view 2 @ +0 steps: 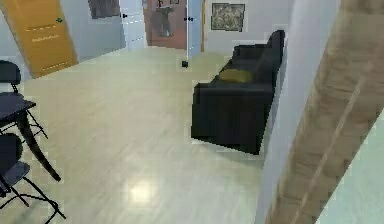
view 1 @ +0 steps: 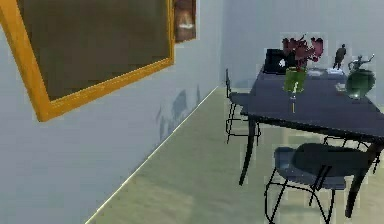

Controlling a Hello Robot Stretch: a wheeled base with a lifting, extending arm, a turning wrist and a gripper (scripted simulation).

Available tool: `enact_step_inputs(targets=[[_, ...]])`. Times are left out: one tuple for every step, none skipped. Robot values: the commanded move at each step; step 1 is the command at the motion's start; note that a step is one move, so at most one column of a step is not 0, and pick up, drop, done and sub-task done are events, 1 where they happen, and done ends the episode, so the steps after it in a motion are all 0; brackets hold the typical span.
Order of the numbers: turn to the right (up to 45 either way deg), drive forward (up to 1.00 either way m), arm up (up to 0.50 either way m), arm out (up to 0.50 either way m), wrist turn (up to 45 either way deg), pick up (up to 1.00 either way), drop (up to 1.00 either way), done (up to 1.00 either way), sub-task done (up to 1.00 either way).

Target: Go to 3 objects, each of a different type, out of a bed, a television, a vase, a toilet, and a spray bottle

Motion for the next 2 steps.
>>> enact_step_inputs(targets=[[45.0,0.0,0.0,0.0,0.0,0.0,0.0,0.0,0.0],[15.0,0.0,0.0,0.0,0.0,0.0,0.0,0.0,0.0]])
